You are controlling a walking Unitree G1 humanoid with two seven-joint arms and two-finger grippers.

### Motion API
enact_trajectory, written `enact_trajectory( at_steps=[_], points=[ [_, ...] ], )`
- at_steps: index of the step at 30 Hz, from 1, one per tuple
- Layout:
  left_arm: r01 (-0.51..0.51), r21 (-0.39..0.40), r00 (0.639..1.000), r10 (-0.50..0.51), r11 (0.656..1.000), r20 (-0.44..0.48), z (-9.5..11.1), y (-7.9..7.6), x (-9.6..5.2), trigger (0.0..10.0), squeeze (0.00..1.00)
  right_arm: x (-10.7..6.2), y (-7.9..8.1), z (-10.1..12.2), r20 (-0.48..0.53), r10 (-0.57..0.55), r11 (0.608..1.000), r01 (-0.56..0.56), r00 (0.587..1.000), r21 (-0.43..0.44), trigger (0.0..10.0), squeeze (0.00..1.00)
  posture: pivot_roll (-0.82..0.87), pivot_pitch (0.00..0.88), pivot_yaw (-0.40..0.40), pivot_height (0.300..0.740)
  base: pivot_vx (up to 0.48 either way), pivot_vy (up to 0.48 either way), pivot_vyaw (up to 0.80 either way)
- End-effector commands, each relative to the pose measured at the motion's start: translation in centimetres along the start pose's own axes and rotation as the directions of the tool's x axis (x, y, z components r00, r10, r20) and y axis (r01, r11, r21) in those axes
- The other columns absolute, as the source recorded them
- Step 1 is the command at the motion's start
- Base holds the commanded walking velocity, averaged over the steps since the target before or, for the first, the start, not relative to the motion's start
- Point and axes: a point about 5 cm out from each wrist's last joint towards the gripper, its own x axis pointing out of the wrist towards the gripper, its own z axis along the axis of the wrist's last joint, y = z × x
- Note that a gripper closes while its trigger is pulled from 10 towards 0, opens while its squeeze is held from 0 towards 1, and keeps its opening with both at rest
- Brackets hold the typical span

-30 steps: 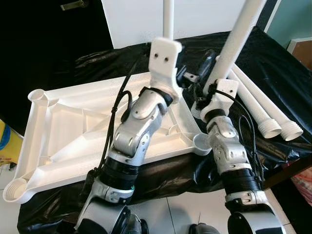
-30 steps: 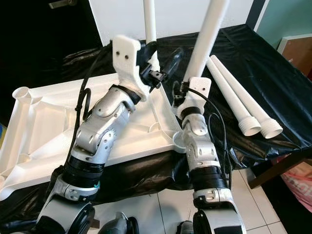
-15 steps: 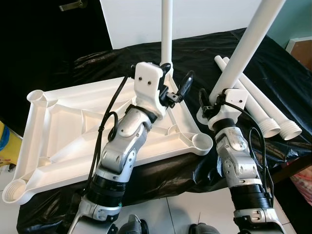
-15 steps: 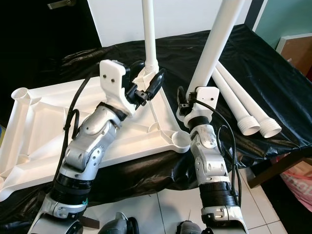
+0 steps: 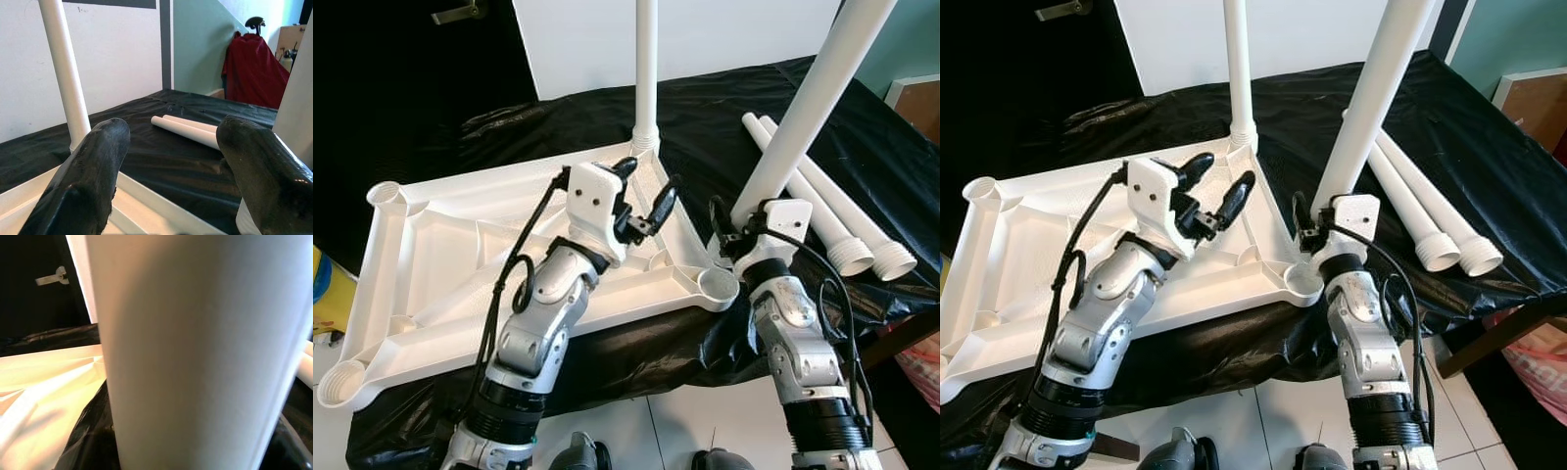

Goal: Building children table

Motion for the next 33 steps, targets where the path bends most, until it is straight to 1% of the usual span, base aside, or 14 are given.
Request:
enact_trajectory(
  at_steps=[1, 7, 11, 18, 21, 22, 24, 27, 33],
  points=[
    [0.106, 0.017, 0.994, -0.106, 0.994, 0.002, 0.0, -0.8, -0.3, 10.0, 0.00, -0.1, 0.4, 0.4, 0.016, 0.025, 1.000, -0.025, 1.000, 0.008, 10.0, 0.00, -0.06, 0.073, 0.048, 0.740, 0.000, 0.000, 0.00],
    [0.135, 0.029, 0.991, -0.134, 0.990, -0.024, -0.4, -0.8, -0.9, 10.0, 0.00, -0.5, 0.5, 0.3, 0.012, 0.046, 0.999, -0.046, 0.999, 0.013, 10.0, 0.00, -0.05, 0.076, 0.048, 0.740, 0.000, 0.000, 0.00],
    [0.176, 0.056, 0.983, -0.173, 0.983, -0.066, -1.1, -0.9, -1.4, 10.0, 0.00, -0.8, 0.5, -0.2, -0.006, 0.057, 0.998, -0.057, 0.998, -0.011, 10.0, 0.00, -0.05, 0.082, 0.049, 0.740, 0.000, 0.000, 0.00],
    [0.256, 0.057, 0.962, -0.248, 0.965, -0.111, -1.7, -1.4, -2.2, 10.0, 0.00, -1.5, 0.7, -0.6, -0.029, 0.086, 0.996, -0.087, 0.996, -0.031, 10.0, 0.00, -0.05, 0.092, 0.048, 0.740, 0.000, 0.000, 0.00],
    [0.256, 0.057, 0.962, -0.248, 0.965, -0.111, -1.7, -1.4, -2.2, 10.0, 0.00, -1.5, 0.7, -0.6, -0.029, 0.086, 0.996, -0.087, 0.996, -0.031, 10.0, 0.00, -0.05, 0.092, 0.048, 0.740, 0.000, 0.000, 0.00],
    [0.278, 0.052, 0.955, -0.270, 0.959, -0.121, -2.0, -1.6, -2.5, 10.0, 0.00, -1.8, 0.8, -0.8, -0.036, 0.092, 0.995, -0.093, 0.995, -0.036, 10.0, 0.00, -0.05, 0.097, 0.049, 0.740, 0.000, 0.000, 0.00],
    [0.278, 0.052, 0.955, -0.270, 0.959, -0.121, -2.0, -1.6, -2.5, 10.0, 0.00, -1.8, 0.8, -0.8, -0.036, 0.092, 0.995, -0.093, 0.995, -0.036, 10.0, 0.00, -0.05, 0.097, 0.049, 0.740, 0.000, 0.000, 0.00],
    [0.336, 0.038, 0.929, -0.324, 0.941, -0.179, -2.9, -2.0, -3.5, 10.0, 0.00, -2.6, 0.7, -1.3, -0.065, 0.114, 0.992, -0.118, 0.991, -0.054, 10.0, 0.00, -0.05, 0.109, 0.049, 0.740, 0.000, 0.000, 0.00],
    [0.356, 0.033, 0.915, -0.341, 0.934, -0.217, -3.6, -2.2, -4.0, 10.0, 0.00, -3.0, 0.6, -1.7, -0.085, 0.122, 0.990, -0.128, 0.989, -0.064, 10.0, 0.00, -0.05, 0.115, 0.048, 0.740, 0.000, 0.000, 0.00]
  ],
)
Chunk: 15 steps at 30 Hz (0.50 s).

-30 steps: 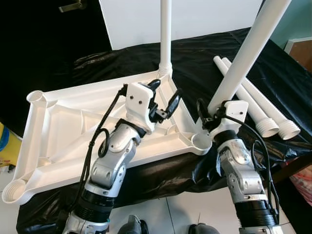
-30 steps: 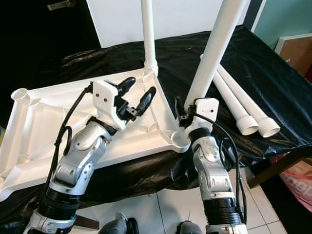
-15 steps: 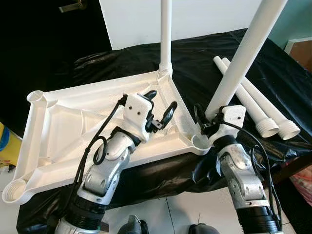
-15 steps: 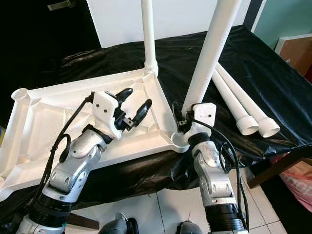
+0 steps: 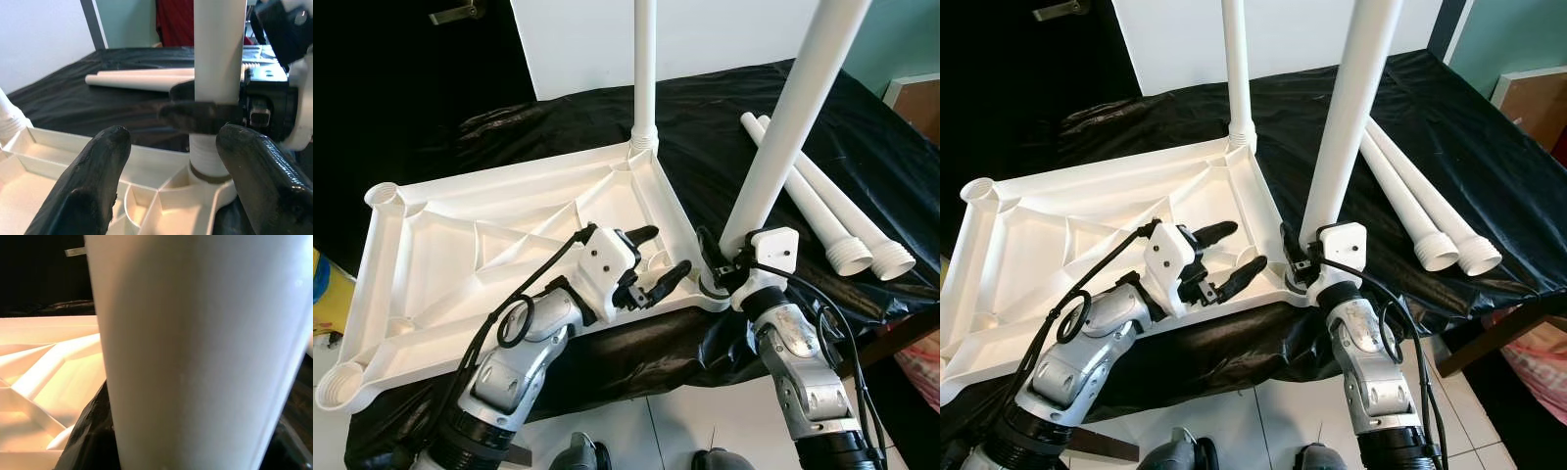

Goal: Building children table

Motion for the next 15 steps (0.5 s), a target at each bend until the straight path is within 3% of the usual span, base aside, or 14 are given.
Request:
enact_trajectory(
  at_steps=[1, 15],
  points=[
    [0.031, 0.001, 0.999, -0.031, 1.000, -0.020, -0.36, -0.55, -0.13, 10.0, 0.00, -0.49, 0.09, -0.52, -0.024, 0.012, 1.000, -0.012, 1.000, -0.001, 10.0, 0.00, -0.05, 0.117, 0.048, 0.740, 0.000, 0.000, 0.00],
    [0.061, -0.008, 0.997, -0.061, 0.998, -0.044, -0.72, -0.86, -0.43, 10.0, 0.00, -0.97, 0.03, -1.34, -0.059, 0.046, 0.998, -0.049, 0.997, -0.040, 10.0, 0.00, -0.05, 0.119, 0.047, 0.740, 0.000, 0.000, 0.00]
  ],
)
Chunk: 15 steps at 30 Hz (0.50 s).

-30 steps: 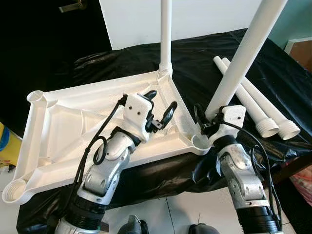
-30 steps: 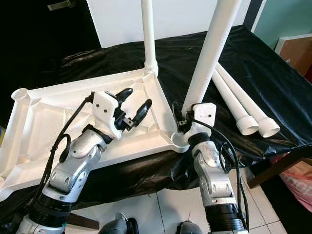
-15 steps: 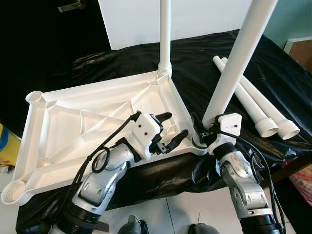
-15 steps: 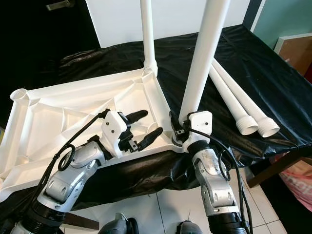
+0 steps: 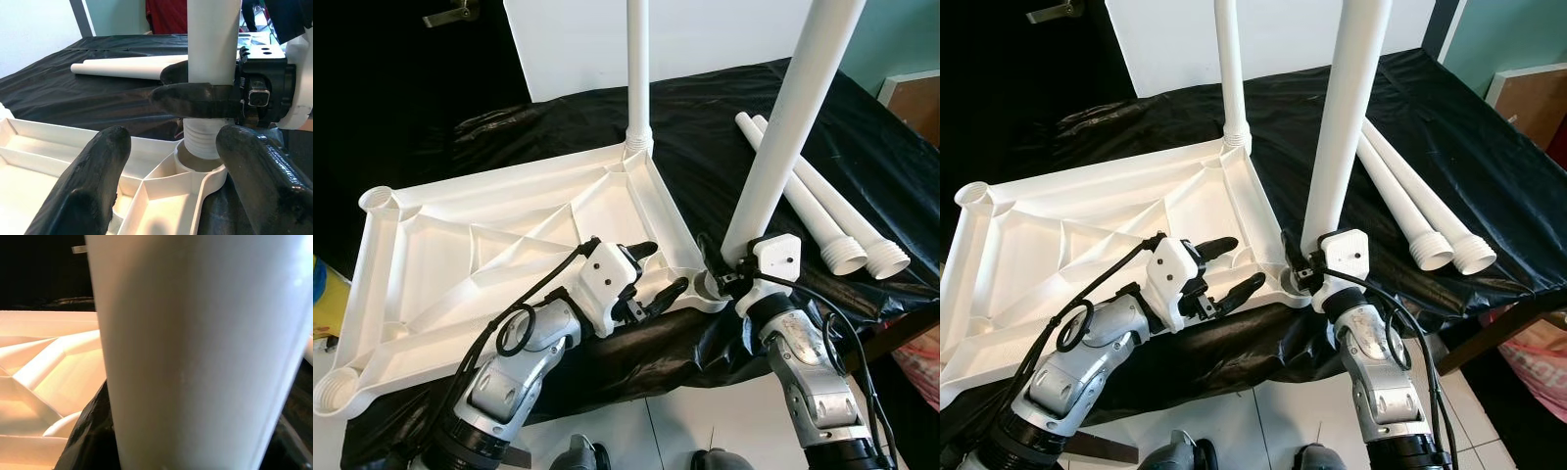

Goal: Building children table

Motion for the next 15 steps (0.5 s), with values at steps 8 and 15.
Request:
enact_trajectory(
  at_steps=[8, 15],
  points=[
    [0.048, 0.002, 0.999, -0.048, 0.999, -0.013, 0.0, -0.2, -0.4, 10.0, 0.00, 0.2, 2.2, -1.7, -0.059, 0.165, 0.981, -0.170, 0.985, -0.097, 10.0, 0.00, -0.05, 0.118, 0.051, 0.740, 0.000, 0.000, 0.00],
    [0.044, 0.005, 0.999, -0.044, 0.999, -0.016, 0.0, -0.2, -0.5, 10.0, 0.00, -0.4, 2.8, -2.1, -0.070, 0.216, 0.966, -0.224, 0.974, -0.127, 10.0, 0.00, -0.05, 0.117, 0.049, 0.740, 0.000, 0.000, 0.00]
  ],
)
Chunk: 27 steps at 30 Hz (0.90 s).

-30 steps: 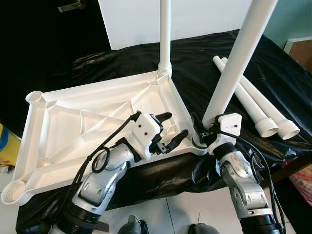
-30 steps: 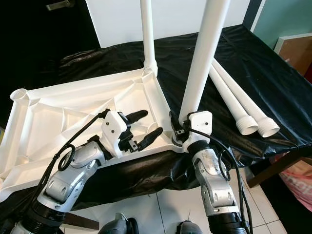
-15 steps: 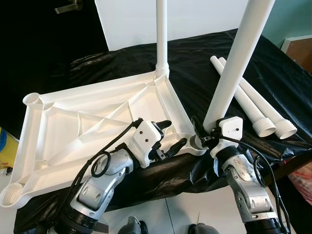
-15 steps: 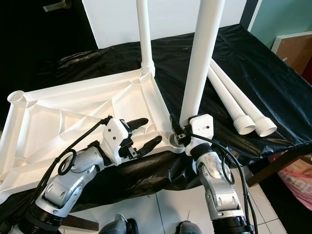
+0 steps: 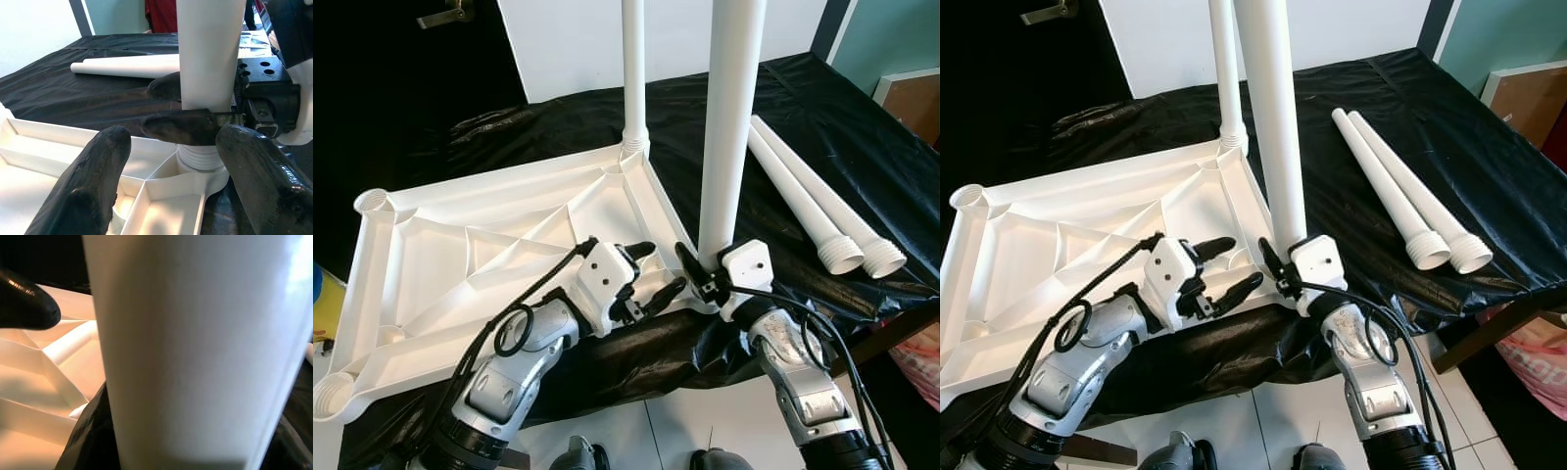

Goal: Building children table

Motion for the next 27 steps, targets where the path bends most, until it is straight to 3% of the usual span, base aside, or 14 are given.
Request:
enact_trajectory(
  at_steps=[1, 6, 7, 9, 15, 27],
  points=[
    [0.047, -0.002, 0.999, -0.047, 0.999, -0.006, 0.0, -0.3, -0.3, 10.0, 0.00, -0.7, 1.1, -1.4, -0.067, 0.053, 0.999, -0.052, 0.996, 0.012, 10.0, 0.00, -0.05, 0.117, 0.049, 0.740, 0.000, 0.000, 0.00],
    [0.047, -0.003, 0.999, -0.047, 0.999, -0.001, 0.2, -0.3, -0.2, 10.0, 0.00, -1.3, 1.0, -1.9, -0.078, 0.057, 0.998, -0.054, 0.995, 0.034, 10.0, 0.00, -0.05, 0.117, 0.053, 0.740, 0.000, 0.000, 0.00],
    [0.049, -0.002, 0.999, -0.049, 0.999, 0.001, 0.2, -0.3, -0.2, 10.0, 0.00, -1.3, 0.6, -2.0, -0.072, 0.038, 0.996, -0.032, 0.997, 0.079, 10.0, 0.00, -0.05, 0.118, 0.055, 0.740, 0.000, 0.000, 0.00],
    [0.049, -0.002, 0.999, -0.049, 0.999, 0.001, 0.2, -0.3, -0.2, 10.0, 0.00, -1.3, 0.6, -2.0, -0.072, 0.038, 0.996, -0.032, 0.997, 0.079, 10.0, 0.00, -0.05, 0.118, 0.055, 0.740, 0.000, 0.000, 0.00],
    [0.052, 0.001, 0.999, -0.052, 0.999, 0.000, 0.3, -0.2, -0.2, 10.0, 0.00, -1.3, 0.1, -2.2, -0.065, 0.004, 0.980, 0.009, 0.998, 0.201, 10.0, 0.00, -0.05, 0.120, 0.056, 0.740, 0.000, 0.000, 0.00],
    [0.045, 0.001, 0.999, -0.045, 0.999, -0.002, 0.4, -0.2, -0.4, 10.0, 0.00, -1.6, 0.1, -2.9, -0.087, -0.016, 0.964, 0.039, 0.996, 0.262, 10.0, 0.00, -0.04, 0.122, 0.054, 0.740, 0.000, 0.000, 0.00]
  ],
)
